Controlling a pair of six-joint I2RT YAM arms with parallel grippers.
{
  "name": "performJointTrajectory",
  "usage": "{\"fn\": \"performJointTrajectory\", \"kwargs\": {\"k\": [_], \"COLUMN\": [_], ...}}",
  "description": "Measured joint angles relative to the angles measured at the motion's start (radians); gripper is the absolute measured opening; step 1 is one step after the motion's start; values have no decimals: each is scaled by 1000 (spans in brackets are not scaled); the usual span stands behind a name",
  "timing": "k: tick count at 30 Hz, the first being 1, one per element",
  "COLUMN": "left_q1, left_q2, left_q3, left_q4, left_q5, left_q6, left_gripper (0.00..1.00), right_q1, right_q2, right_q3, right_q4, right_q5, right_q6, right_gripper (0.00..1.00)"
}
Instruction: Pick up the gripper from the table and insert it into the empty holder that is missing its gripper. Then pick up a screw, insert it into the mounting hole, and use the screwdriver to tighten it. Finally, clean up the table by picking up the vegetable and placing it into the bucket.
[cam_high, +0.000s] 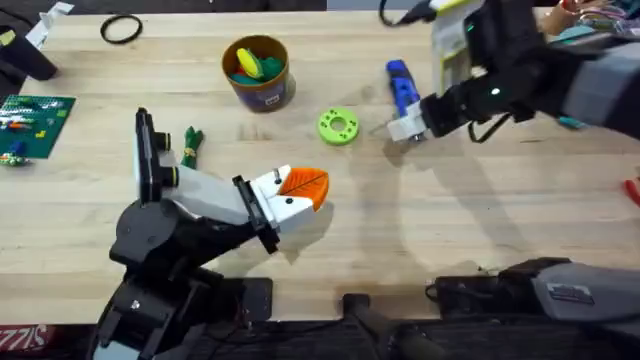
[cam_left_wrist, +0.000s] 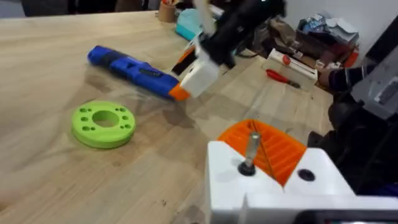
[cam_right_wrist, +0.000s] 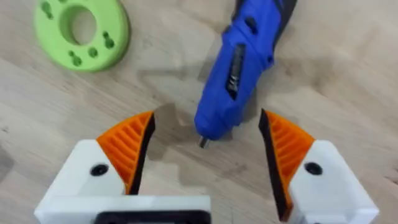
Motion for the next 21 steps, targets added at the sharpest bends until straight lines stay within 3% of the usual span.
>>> {"fn": "performJointTrajectory", "kwargs": {"k": [6, 21], "left_q1": [0, 0], "left_q2": [0, 0], "left_q3": [0, 0], "left_q4": [2, 2], "left_q5": [-23, -26], "left_q6": [-32, -38], "left_gripper": [19, 19], "right_q1": [0, 0], "right_q2": [-80, -79], "right_q3": [15, 15], "right_q4": [-23, -49], "right_q5": [-1, -1], "right_q6": [21, 27], "right_gripper": [996, 996]}}
